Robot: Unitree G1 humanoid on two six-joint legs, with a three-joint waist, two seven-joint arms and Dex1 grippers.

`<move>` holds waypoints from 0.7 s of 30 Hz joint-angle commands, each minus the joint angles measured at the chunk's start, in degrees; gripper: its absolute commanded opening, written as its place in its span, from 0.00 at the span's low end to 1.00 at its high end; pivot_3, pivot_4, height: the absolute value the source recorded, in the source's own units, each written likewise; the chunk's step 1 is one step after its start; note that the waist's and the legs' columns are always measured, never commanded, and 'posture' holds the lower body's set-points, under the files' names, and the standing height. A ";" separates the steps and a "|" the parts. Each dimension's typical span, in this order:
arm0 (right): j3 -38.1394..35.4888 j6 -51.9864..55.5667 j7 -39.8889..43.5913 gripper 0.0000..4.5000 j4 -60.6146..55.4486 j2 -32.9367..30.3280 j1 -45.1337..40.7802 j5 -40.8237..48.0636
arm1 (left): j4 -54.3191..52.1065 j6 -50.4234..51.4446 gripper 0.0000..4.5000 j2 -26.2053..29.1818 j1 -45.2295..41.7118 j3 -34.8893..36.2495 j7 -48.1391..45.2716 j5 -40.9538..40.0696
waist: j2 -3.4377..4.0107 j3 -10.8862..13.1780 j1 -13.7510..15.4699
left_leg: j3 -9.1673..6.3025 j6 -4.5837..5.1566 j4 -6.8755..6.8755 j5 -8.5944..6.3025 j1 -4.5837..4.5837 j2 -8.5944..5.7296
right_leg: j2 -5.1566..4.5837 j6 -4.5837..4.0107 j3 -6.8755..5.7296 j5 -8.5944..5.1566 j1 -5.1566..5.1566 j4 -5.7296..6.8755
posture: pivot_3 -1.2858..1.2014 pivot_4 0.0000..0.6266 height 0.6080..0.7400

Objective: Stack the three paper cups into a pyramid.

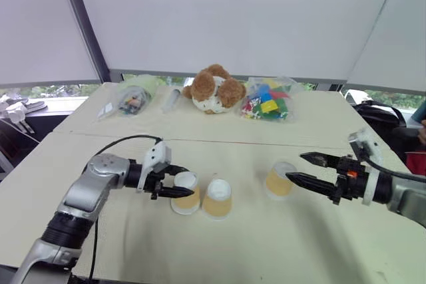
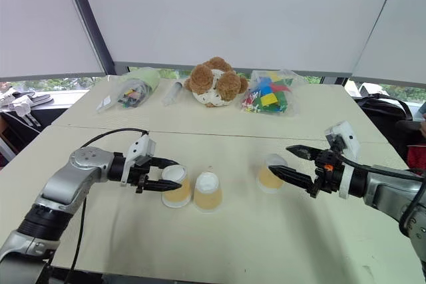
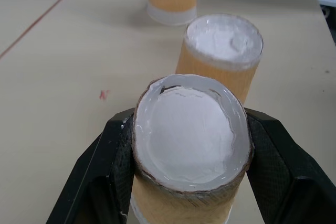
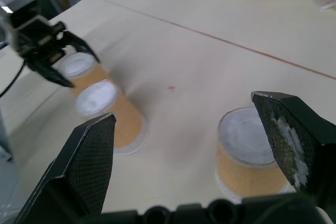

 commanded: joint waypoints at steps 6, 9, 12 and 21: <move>-9.22 7.08 4.93 1.00 -9.92 -8.22 3.27 12.81 | 2.67 -4.04 0.51 1.06 -1.34 -0.58 -0.81 1.16 | -0.04 -0.02 -0.01 | -0.03 0.00 0.00 0.00 0.01 0.02 | 0.01 0.00 -0.01 0.00 0.02 -0.01 | 0.52 0.24 1.00; -8.94 7.29 5.09 1.00 -10.94 -9.03 4.94 12.86 | 3.48 -5.24 0.51 0.67 -1.65 -1.12 -0.62 1.69 | -0.04 -0.02 -0.02 | -0.02 0.00 0.00 0.00 0.01 0.01 | 0.00 0.00 0.00 0.00 0.04 -0.02 | 0.52 0.24 1.00; -7.71 6.79 4.85 1.00 -11.41 -9.05 5.55 12.41 | 4.15 -6.46 0.51 0.17 -1.89 -1.62 -0.23 2.24 | -0.04 -0.02 0.02 | -0.02 0.00 0.01 0.00 0.04 0.01 | 0.00 0.00 -0.01 0.00 0.06 -0.02 | 0.52 0.24 1.00; -4.20 4.68 3.56 1.00 -11.19 -7.80 5.86 10.20 | 5.74 -8.07 0.51 -2.39 -3.25 -1.67 0.92 2.47 | -0.04 -0.03 0.09 | -0.03 0.00 0.02 0.00 0.05 0.00 | -0.01 0.00 -0.01 0.00 0.08 -0.02 | 0.52 0.24 1.00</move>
